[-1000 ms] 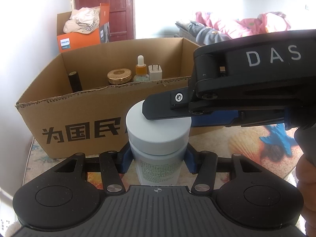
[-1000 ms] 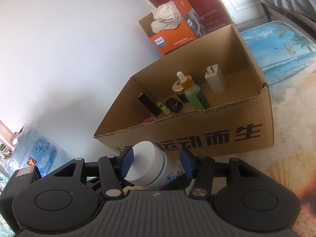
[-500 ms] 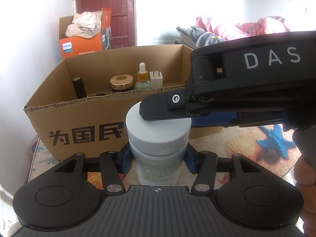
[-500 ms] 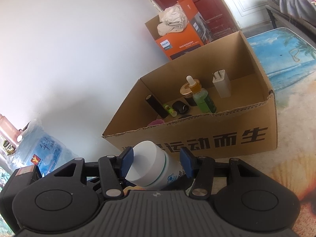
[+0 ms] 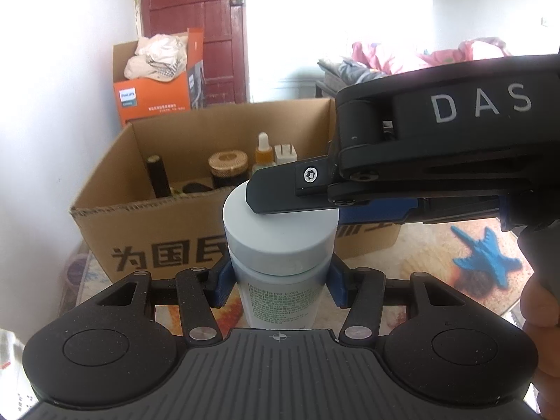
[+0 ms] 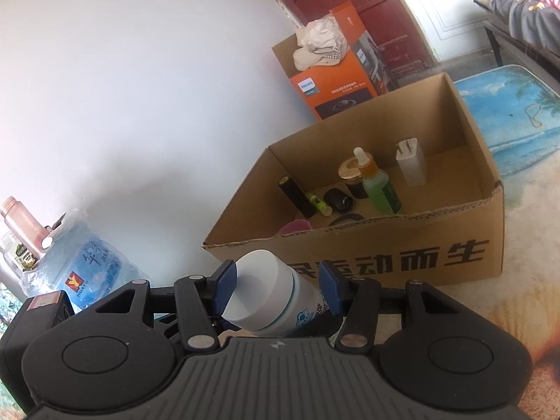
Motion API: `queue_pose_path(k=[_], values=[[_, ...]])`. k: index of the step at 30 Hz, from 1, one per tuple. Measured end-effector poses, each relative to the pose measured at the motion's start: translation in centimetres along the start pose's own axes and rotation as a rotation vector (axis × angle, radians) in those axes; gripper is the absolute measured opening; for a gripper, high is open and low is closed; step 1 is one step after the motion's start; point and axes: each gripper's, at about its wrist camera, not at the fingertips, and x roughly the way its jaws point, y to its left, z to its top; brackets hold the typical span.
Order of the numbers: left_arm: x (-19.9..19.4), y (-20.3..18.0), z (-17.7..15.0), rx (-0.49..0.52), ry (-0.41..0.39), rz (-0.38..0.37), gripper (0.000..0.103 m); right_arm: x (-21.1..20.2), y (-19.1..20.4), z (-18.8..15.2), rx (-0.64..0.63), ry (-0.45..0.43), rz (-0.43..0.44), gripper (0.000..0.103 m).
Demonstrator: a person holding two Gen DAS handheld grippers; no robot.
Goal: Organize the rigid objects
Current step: 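Lift the white pill jar with the right gripper and carry it over the box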
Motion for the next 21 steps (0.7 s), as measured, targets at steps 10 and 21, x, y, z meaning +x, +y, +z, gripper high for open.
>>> queue_pose_path(k=[10,21], values=[[-3.4,0.5,2.9,0.051,-0.100,0.053,0.053,-1.1,4.0,2.6,-0.097,-0.072,0.093,0.055],[-2.8,0.8,7.7,0.090,-0.154,0.001,0.053,-2.0,5.2,7.2,-0.170,-0.135,0.103,0.055]])
